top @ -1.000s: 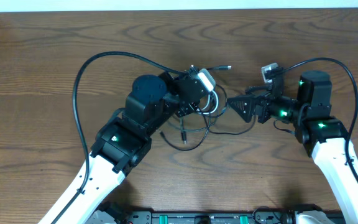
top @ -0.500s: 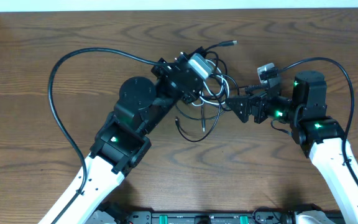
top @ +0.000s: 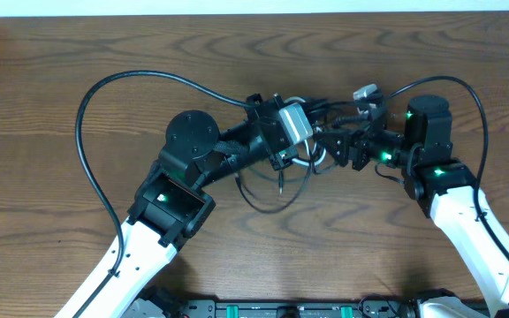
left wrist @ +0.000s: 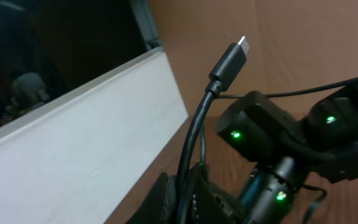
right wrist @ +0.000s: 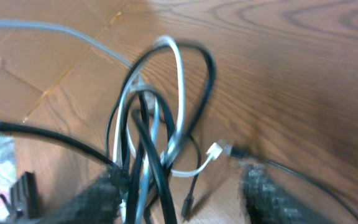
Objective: Untangle cables
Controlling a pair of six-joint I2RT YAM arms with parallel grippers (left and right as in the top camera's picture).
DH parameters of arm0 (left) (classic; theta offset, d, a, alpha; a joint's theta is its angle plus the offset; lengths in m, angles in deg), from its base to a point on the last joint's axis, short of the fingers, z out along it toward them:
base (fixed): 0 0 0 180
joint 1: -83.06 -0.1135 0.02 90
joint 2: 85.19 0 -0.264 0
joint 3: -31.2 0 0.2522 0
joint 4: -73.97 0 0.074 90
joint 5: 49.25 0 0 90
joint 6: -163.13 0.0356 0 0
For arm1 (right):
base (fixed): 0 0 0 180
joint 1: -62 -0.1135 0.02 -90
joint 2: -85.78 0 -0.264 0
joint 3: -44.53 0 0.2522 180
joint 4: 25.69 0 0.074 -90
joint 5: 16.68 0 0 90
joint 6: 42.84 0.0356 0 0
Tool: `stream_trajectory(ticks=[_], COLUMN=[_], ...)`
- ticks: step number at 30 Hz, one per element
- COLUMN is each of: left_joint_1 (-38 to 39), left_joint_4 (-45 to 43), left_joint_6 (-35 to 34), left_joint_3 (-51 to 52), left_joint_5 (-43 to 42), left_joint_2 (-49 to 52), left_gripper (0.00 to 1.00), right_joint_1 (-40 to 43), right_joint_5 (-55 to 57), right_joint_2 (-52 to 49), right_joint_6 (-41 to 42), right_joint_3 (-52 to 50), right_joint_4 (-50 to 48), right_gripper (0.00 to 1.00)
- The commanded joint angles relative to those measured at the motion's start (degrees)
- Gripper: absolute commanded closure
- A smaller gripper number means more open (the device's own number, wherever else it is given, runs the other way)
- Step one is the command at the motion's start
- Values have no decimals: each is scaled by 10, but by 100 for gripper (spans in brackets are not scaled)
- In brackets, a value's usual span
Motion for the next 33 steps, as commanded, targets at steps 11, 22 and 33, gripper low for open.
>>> stream_trajectory(ticks=[11,22,33], left_joint_1=[0,-1,-1], left_joint_4=[-7,62,65], left_joint_6=[-19,-32,-52], left_joint_3=[-13,-13,-13], left_joint_5=[-30,193,248], left_joint_2=[-9,-9,-9], left_gripper=[93,92,92], right_joint_1=[-36,-31,-18], right_joint_5=[-32,-27,-14], right_joint_2=[-2,-2,-2], right_joint_6=[16,39,169], right_joint_3=[2,2,2], right_joint_4=[2,24,26], right_gripper=[23,13,12])
